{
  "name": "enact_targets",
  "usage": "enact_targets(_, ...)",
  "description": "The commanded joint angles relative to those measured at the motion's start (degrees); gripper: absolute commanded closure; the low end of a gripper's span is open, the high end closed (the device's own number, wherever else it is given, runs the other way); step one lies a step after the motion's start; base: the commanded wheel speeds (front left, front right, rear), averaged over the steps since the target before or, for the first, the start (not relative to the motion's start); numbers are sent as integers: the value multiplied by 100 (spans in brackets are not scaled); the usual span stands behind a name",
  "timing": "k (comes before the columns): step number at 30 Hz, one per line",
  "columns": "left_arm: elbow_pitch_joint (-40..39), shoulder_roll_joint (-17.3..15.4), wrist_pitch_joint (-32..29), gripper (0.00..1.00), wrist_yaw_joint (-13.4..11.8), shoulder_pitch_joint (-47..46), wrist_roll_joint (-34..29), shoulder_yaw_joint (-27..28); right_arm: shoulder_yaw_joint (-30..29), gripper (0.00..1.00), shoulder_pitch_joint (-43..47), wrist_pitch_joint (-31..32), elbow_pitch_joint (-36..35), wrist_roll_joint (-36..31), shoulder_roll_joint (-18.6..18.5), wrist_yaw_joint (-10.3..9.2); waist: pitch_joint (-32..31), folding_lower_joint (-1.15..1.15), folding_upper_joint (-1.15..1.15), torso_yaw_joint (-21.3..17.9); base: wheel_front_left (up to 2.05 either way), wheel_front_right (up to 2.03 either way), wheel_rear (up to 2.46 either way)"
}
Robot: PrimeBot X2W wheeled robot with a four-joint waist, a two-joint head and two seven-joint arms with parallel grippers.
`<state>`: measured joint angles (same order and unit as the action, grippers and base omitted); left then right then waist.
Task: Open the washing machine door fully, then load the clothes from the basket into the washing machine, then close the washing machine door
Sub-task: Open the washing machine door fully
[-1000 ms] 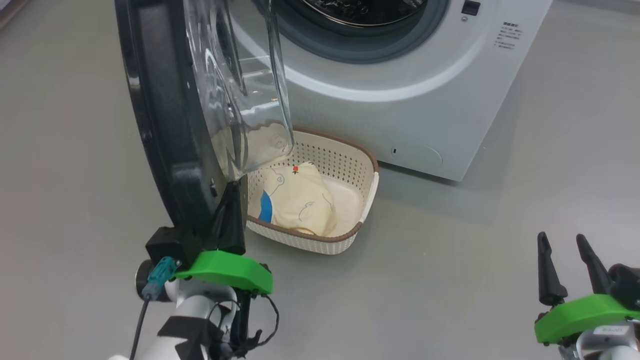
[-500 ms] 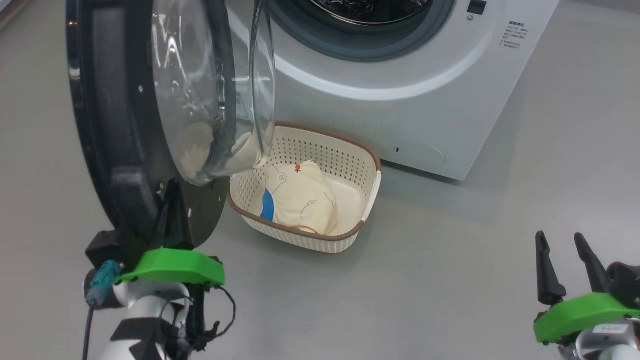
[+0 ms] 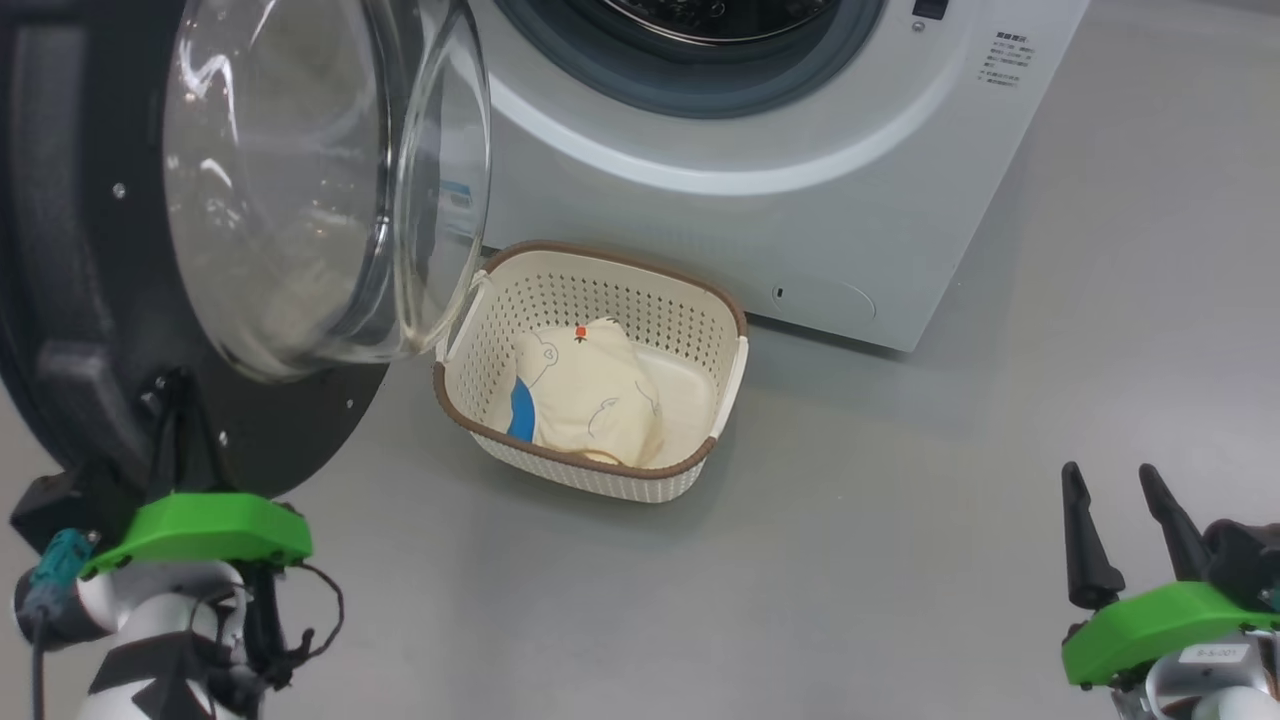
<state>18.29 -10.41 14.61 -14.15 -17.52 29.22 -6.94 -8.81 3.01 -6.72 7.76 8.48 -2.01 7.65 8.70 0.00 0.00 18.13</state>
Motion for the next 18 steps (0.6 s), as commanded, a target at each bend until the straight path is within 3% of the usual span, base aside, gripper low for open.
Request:
enact_targets(1, -88, -308, 39, 100, -300, -337, -58, 406, 149, 0, -219, 3, -207, -40, -87, -16, 14, 0, 0, -26, 0, 0, 0)
enact_targets(18, 1052, -986, 39, 100, -131, -1037, -181, 1387, 184, 0, -285, 62, -228, 20, -87, -16, 150, 0, 0, -306, 0, 0, 0)
